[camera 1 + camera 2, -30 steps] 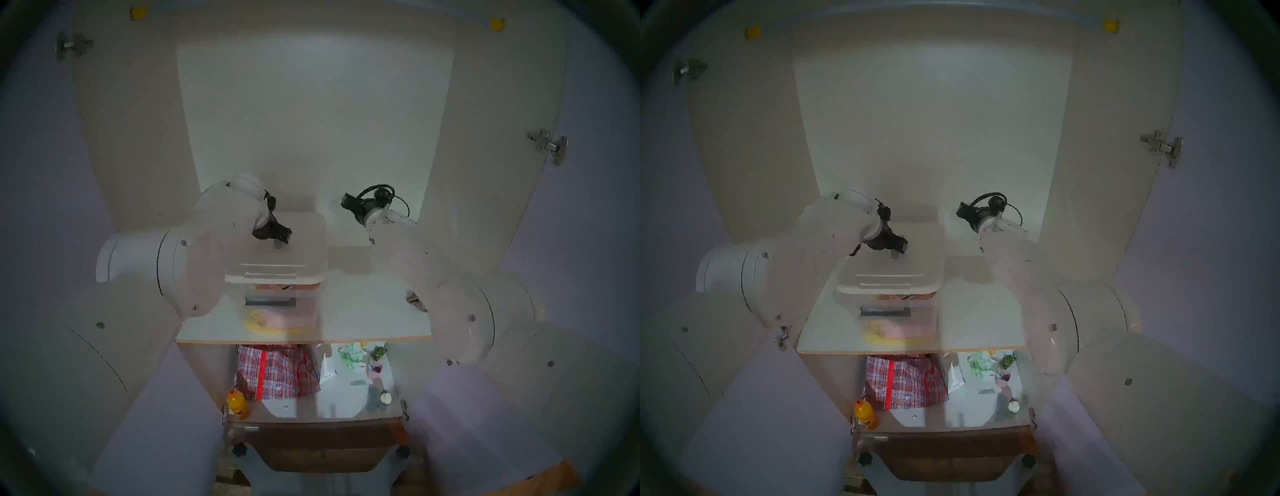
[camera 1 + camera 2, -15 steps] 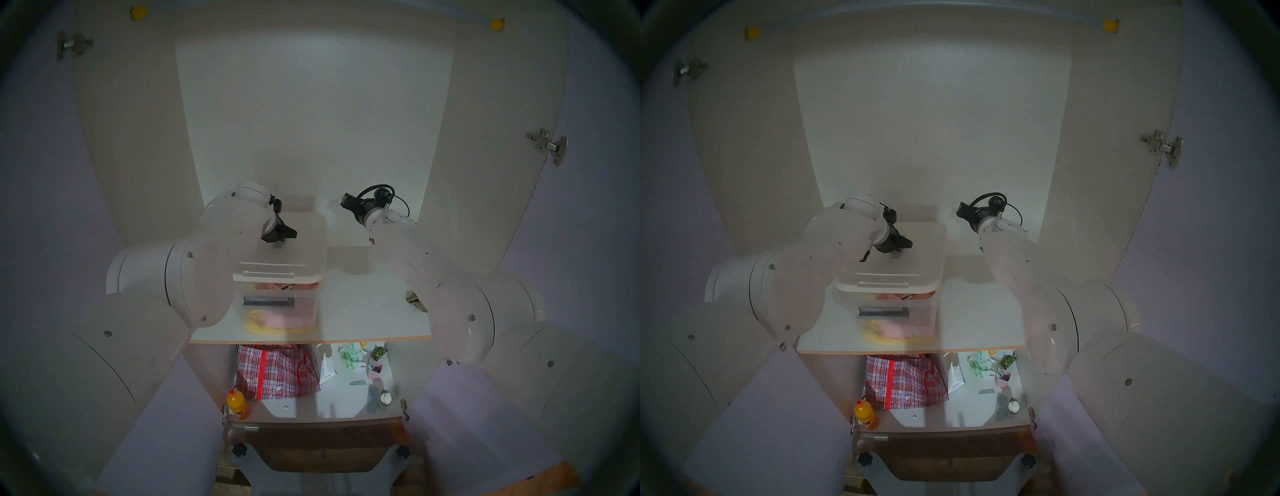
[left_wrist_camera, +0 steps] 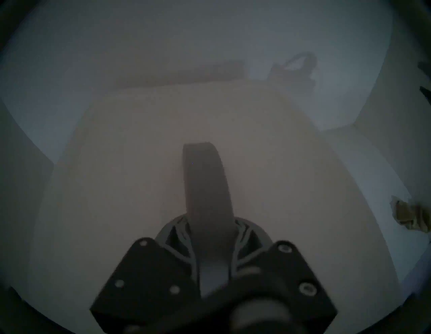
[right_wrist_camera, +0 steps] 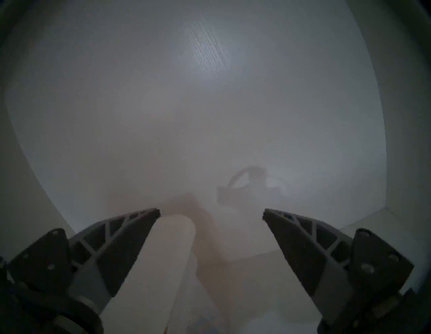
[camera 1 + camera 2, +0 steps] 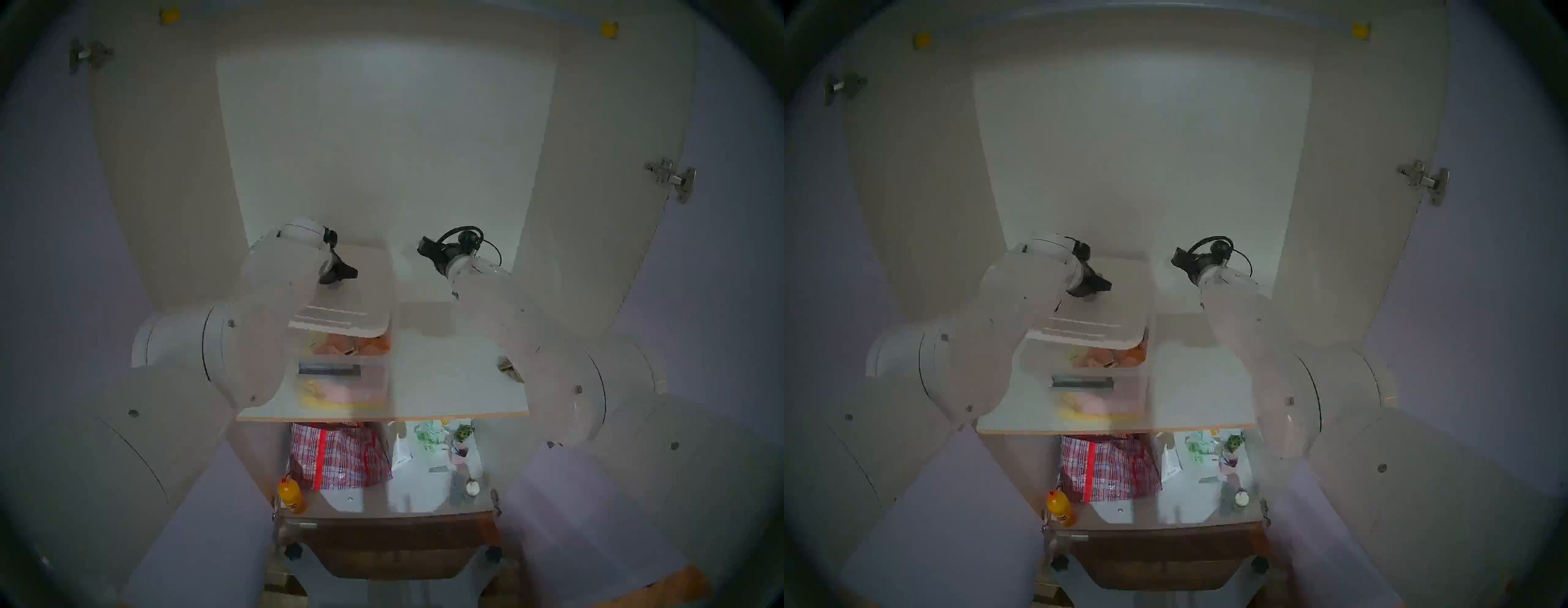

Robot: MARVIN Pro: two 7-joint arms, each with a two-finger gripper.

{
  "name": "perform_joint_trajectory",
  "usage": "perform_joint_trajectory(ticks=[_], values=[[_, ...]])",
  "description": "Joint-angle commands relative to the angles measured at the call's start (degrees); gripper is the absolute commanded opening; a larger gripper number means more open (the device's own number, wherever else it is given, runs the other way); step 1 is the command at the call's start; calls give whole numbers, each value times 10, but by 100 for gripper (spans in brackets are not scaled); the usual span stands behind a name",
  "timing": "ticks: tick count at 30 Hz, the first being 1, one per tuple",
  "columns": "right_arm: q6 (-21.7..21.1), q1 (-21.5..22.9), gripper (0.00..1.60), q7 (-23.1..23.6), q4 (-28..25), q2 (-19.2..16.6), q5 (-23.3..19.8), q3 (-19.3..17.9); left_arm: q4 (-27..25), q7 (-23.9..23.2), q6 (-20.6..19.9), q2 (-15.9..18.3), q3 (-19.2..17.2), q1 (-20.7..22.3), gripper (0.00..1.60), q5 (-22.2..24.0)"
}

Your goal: Take socks out of the storage bin, place them on top of the cabinet, and put the lid back on the bin

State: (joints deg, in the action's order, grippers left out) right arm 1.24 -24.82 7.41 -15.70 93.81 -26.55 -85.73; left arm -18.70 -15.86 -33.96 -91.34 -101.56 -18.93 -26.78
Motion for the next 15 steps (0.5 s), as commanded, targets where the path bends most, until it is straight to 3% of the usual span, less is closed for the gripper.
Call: perform_joint_trajectory(ticks=[1, 15], values=[[10, 19, 160, 4, -13, 1, 1, 1, -43, 14, 8, 3, -2, 16, 0, 0], [9, 19, 160, 4, -13, 1, 1, 0, -75, 9, -20, 1, -38, -18, 0, 23]])
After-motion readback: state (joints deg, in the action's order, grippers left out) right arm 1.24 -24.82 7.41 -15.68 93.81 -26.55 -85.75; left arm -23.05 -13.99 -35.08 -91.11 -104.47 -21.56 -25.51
